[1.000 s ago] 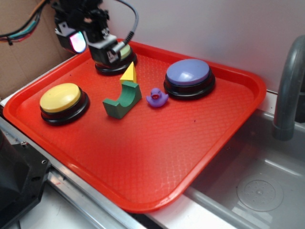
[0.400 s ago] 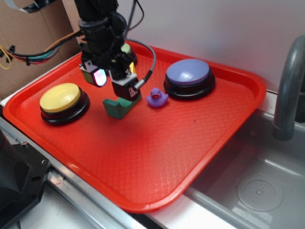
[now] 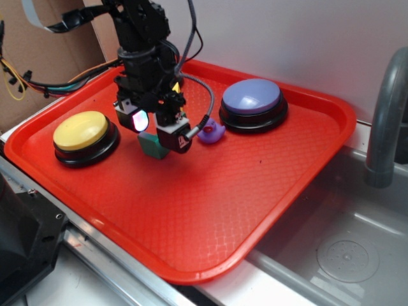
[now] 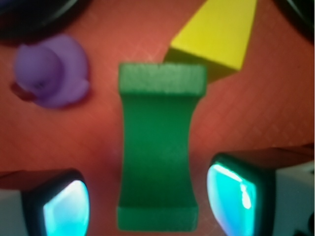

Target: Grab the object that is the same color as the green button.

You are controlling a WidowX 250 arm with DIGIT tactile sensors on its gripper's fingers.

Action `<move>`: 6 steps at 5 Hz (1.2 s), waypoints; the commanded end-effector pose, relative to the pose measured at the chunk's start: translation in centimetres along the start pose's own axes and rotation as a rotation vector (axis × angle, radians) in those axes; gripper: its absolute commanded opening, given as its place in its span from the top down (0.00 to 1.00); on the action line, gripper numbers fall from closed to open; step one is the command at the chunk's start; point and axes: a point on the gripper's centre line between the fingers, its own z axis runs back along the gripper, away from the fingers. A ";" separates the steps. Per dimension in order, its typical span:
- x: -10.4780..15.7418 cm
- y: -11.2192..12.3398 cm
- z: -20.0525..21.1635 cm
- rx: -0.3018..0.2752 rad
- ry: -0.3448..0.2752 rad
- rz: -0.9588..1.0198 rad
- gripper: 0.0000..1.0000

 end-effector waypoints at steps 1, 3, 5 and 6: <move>0.1 0.4 -1.0 -0.008 0.007 0.008 0.00; 0.4 0.2 -0.4 0.009 -0.010 0.009 1.00; 0.5 -0.8 3.5 -0.012 -0.038 -0.056 1.00; -0.3 -1.5 7.7 0.011 -0.087 -0.107 1.00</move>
